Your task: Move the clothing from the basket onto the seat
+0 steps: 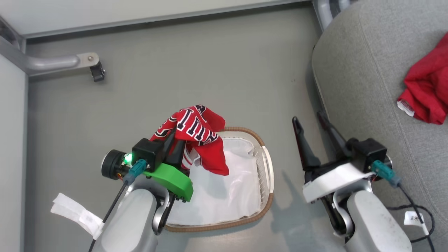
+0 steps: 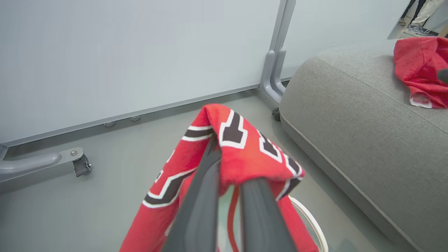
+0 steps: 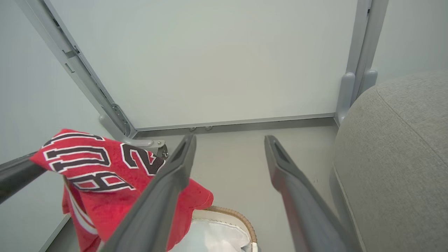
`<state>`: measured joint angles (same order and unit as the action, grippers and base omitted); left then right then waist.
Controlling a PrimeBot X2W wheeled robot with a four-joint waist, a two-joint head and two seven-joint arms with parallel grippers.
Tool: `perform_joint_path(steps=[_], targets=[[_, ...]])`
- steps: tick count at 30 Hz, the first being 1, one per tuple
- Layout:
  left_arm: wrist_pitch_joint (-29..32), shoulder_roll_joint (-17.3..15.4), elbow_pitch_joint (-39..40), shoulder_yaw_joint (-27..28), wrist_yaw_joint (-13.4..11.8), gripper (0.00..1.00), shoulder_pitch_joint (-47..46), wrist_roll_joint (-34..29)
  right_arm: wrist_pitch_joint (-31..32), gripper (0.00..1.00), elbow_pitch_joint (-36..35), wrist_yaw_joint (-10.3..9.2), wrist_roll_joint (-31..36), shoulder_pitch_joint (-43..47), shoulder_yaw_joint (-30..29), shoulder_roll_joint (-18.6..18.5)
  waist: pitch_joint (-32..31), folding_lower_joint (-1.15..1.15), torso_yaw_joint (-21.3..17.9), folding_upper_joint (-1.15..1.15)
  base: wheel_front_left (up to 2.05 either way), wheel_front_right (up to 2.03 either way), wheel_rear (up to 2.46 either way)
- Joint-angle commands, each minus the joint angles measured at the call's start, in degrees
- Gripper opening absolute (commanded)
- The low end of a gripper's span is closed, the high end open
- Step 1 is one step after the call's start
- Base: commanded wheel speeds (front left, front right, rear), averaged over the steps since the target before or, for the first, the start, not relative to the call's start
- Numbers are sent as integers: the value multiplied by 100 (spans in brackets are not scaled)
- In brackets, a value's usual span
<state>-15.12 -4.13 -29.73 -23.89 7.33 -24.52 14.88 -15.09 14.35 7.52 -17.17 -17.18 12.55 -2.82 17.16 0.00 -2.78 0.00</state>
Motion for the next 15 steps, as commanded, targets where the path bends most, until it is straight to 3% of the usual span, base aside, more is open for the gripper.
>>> perform_joint_path(steps=[1,15], targets=[[-5,-9,122,58,23,0,60,10,-10,100,41,-6,72,128,46,-27,-177,0,58,0,0,0,0],[-5,-15,1205,95,23,0,101,0,-10,100,333,-6,181,664,86,-27,-861,0,96,0,0,0,0]])
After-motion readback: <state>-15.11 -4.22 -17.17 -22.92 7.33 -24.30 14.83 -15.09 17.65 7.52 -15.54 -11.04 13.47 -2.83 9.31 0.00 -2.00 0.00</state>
